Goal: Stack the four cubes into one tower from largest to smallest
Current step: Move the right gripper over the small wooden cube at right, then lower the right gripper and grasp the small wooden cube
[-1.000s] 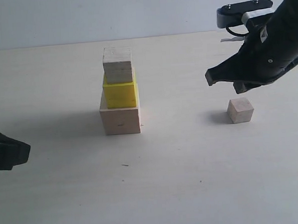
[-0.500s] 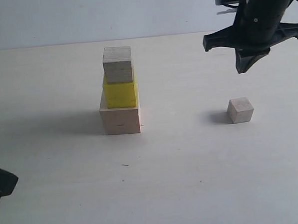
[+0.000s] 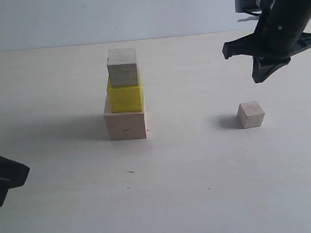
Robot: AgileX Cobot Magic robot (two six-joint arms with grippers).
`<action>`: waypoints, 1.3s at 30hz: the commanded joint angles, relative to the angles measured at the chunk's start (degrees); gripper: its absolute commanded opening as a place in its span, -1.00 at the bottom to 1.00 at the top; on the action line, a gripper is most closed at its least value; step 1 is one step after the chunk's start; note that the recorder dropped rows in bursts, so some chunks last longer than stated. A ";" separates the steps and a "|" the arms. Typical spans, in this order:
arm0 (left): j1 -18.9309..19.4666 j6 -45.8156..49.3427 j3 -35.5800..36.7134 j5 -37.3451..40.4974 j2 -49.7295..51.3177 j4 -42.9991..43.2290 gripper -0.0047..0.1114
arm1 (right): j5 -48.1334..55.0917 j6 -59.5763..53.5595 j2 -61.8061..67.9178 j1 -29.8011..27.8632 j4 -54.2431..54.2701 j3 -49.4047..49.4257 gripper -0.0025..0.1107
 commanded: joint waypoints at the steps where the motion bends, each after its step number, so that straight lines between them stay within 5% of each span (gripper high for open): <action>1: 0.16 0.06 0.10 -0.74 -0.33 -0.57 -0.90 | -6.84 -0.54 1.09 0.12 1.75 4.30 -0.70; 7: 0.16 0.06 0.10 -0.94 -0.33 -0.57 -0.90 | -8.68 -0.97 1.65 0.12 1.51 5.13 -0.03; 10: 0.16 0.06 0.10 -1.37 -0.33 -0.57 -0.90 | -9.09 -0.97 2.20 0.12 2.07 5.13 0.12; 39: 0.16 0.20 0.10 -0.07 -0.33 -2.54 -0.90 | -5.14 -2.29 13.79 0.12 -0.02 -0.66 0.12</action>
